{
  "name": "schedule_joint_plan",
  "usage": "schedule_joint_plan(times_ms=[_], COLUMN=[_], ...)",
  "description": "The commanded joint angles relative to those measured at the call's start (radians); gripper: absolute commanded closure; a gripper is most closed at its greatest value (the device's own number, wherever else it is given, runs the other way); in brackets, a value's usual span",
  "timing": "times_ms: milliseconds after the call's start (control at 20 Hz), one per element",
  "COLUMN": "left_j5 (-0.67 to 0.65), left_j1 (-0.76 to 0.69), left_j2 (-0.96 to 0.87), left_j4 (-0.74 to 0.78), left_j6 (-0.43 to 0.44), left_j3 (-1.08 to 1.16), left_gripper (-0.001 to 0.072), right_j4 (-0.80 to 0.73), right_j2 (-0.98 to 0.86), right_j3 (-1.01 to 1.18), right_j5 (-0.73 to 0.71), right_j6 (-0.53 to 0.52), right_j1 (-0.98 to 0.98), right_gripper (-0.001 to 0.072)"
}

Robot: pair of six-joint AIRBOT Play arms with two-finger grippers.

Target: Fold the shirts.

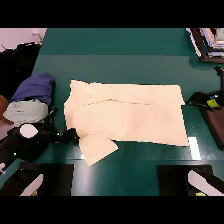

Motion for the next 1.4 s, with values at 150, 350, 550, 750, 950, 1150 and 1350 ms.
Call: schedule_joint_plan(times_ms=[150,350,550,750,950,1150,1350], left_j5=[-0.024,-0.02,-0.019,-0.005,-0.013,-0.126,-0.367], left_j1=[0.0,0.0,0.0,0.0,0.0,0.0,0.0], left_j2=[0.002,0.001,0.001,0.001,0.002,0.064,0.283], left_j4=[-0.017,-0.017,-0.017,-0.017,-0.002,0.122,0.219], left_j6=[0.072,0.072,0.079,0.079,0.079,0.033,-0.089], left_j3=[0.084,0.084,0.084,0.084,0.084,0.113,0.119], left_gripper=[0.0681,0.0681,0.0681,0.0681,0.0682,0.0685,0.0684], right_j4=[-0.004,0.0,0.05,0.111,0.148,0.111,0.099], right_j2=[0.144,0.157,0.157,0.157,0.157,0.158,0.181], right_j3=[-0.349,-0.529,-0.577,-0.576,-0.576,-0.502,-0.373], right_j5=[0.08,0.078,0.019,-0.018,-0.018,0.063,0.198], right_j6=[0.0,0.0,-0.001,-0.023,-0.087,-0.114,-0.114], right_j1=[-0.315,-0.459,-0.463,-0.463,-0.463,-0.463,-0.463], right_gripper=[0.021,0.0263,0.0263,0.0388,0.0672,0.0698,0.0698])
